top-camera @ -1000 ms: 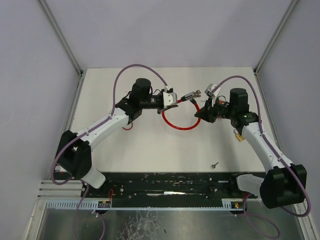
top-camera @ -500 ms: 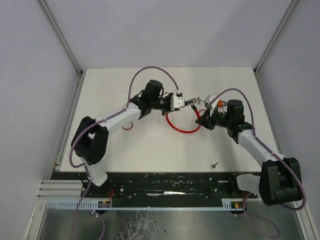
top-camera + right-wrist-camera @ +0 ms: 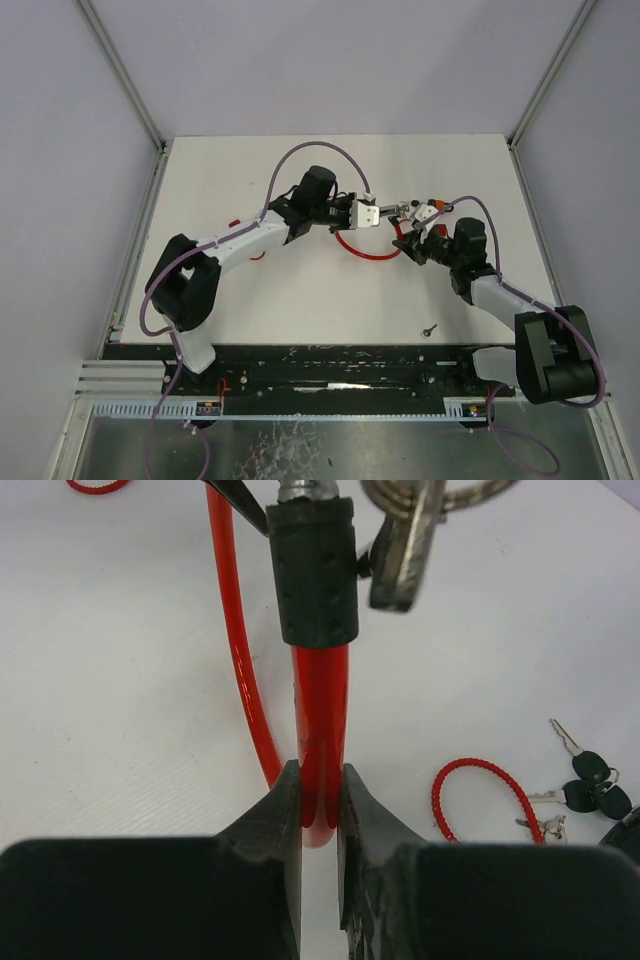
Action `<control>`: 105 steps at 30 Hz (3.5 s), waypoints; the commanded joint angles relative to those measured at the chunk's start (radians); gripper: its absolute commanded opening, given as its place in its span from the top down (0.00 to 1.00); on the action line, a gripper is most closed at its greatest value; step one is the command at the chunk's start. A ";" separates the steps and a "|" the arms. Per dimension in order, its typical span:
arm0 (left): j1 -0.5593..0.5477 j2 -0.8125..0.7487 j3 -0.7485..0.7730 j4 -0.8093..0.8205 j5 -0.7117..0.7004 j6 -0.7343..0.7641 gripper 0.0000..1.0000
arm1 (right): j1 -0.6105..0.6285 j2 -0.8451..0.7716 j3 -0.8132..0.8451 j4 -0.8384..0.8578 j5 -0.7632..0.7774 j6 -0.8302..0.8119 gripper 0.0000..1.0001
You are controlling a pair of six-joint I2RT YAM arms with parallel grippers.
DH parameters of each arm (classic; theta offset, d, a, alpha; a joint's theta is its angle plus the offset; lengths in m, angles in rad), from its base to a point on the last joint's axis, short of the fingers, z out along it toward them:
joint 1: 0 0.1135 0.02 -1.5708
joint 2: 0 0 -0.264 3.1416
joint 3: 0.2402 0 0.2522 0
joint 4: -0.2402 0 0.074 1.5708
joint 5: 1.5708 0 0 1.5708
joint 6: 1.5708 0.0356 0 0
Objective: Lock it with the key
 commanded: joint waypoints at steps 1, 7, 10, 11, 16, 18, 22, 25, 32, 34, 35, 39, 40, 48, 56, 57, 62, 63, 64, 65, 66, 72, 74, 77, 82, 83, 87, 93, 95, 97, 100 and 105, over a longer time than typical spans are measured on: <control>-0.034 0.033 0.014 -0.017 -0.030 0.076 1.00 | 0.013 0.020 0.009 0.232 -0.085 -0.036 1.00; -0.033 0.091 0.061 -0.070 -0.061 0.080 1.00 | 0.013 0.061 0.046 0.131 -0.073 -0.075 0.95; -0.033 0.098 0.069 -0.077 -0.062 0.079 1.00 | 0.007 0.056 0.050 0.117 -0.085 -0.074 0.87; -0.032 0.099 0.072 -0.081 -0.062 0.077 1.00 | 0.004 0.055 0.053 0.108 -0.092 -0.072 0.86; -0.023 0.092 0.070 -0.082 -0.057 0.064 1.00 | -0.028 0.043 0.062 0.086 -0.118 -0.056 0.81; -0.021 0.093 0.070 -0.083 -0.056 0.061 1.00 | -0.037 0.040 0.060 0.093 -0.129 -0.044 0.79; -0.018 0.094 0.074 -0.089 -0.054 0.057 1.00 | -0.042 0.038 0.055 0.113 -0.150 -0.023 0.74; -0.016 0.097 0.075 -0.091 -0.052 0.054 1.00 | -0.042 0.049 0.048 0.146 -0.168 0.003 0.69; -0.012 0.096 0.076 -0.093 -0.050 0.050 1.00 | -0.044 0.066 0.047 0.187 -0.177 0.058 0.68; -0.011 0.093 0.075 -0.093 -0.050 0.049 1.00 | -0.047 0.067 0.049 0.186 -0.179 0.063 0.71; -0.012 0.092 0.073 -0.093 -0.049 0.050 1.00 | -0.049 0.068 0.050 0.184 -0.181 0.069 0.75; -0.012 0.076 0.055 -0.089 -0.030 0.068 1.00 | -0.058 0.080 0.064 0.176 -0.185 0.097 0.93; -0.011 0.071 0.049 -0.086 -0.023 0.075 1.00 | -0.058 0.083 0.070 0.170 -0.185 0.106 0.99; -0.020 0.031 0.022 -0.105 0.077 0.132 1.00 | -0.058 0.105 0.074 0.240 -0.203 0.214 1.00; -0.036 0.017 0.035 -0.153 0.120 0.156 1.00 | -0.058 0.095 0.075 0.230 -0.324 0.194 1.00; -0.036 0.020 0.038 -0.155 0.112 0.154 1.00 | -0.058 0.088 0.067 0.256 -0.332 0.206 1.00; -0.036 0.010 0.043 -0.151 0.144 0.138 1.00 | -0.058 0.072 0.089 0.180 -0.194 0.163 1.00; -0.036 0.006 0.039 -0.151 0.162 0.140 1.00 | -0.058 0.072 0.087 0.178 -0.177 0.160 1.00; -0.036 0.004 0.040 -0.152 0.175 0.138 1.00 | -0.058 0.072 0.084 0.187 -0.199 0.163 1.00; -0.037 0.002 0.041 -0.151 0.183 0.135 1.00 | -0.058 0.072 0.079 0.202 -0.252 0.174 1.00; -0.036 0.003 0.042 -0.151 0.187 0.129 1.00 | -0.056 0.072 0.073 0.226 -0.304 0.181 1.00; -0.034 0.005 0.069 -0.178 0.261 0.103 1.00 | -0.052 0.049 0.063 0.251 -0.183 0.201 1.00; -0.034 0.015 0.076 -0.178 0.256 0.096 1.00 | -0.056 0.045 0.058 0.279 -0.215 0.231 1.00; -0.036 0.050 0.111 -0.207 0.230 0.089 1.00 | -0.055 0.052 0.041 0.358 -0.351 0.276 1.00; -0.040 0.081 0.135 -0.235 0.177 0.099 1.00 | -0.055 0.020 0.050 0.264 -0.304 0.174 1.00; -0.042 0.084 0.133 -0.235 0.170 0.106 1.00 | -0.055 0.017 0.049 0.257 -0.285 0.171 1.00; -0.055 0.121 0.154 -0.243 0.119 0.117 1.00 | -0.055 0.028 0.035 0.301 -0.260 0.183 1.00; -0.084 0.119 0.160 -0.243 0.073 0.131 1.00 | -0.055 0.059 0.008 0.354 -0.249 0.167 1.00; -0.092 0.095 0.127 -0.200 0.041 0.126 1.00 | -0.052 0.069 -0.019 0.450 -0.301 0.218 1.00; -0.096 0.071 0.098 -0.170 0.028 0.129 1.00 | -0.046 0.080 -0.041 0.523 -0.309 0.231 1.00; -0.097 0.043 0.074 -0.155 0.034 0.135 1.00 | -0.040 0.105 -0.026 0.465 -0.318 0.192 1.00; -0.097 0.070 0.078 -0.157 0.019 0.152 1.00 | -0.032 0.142 -0.012 0.414 -0.317 0.137 1.00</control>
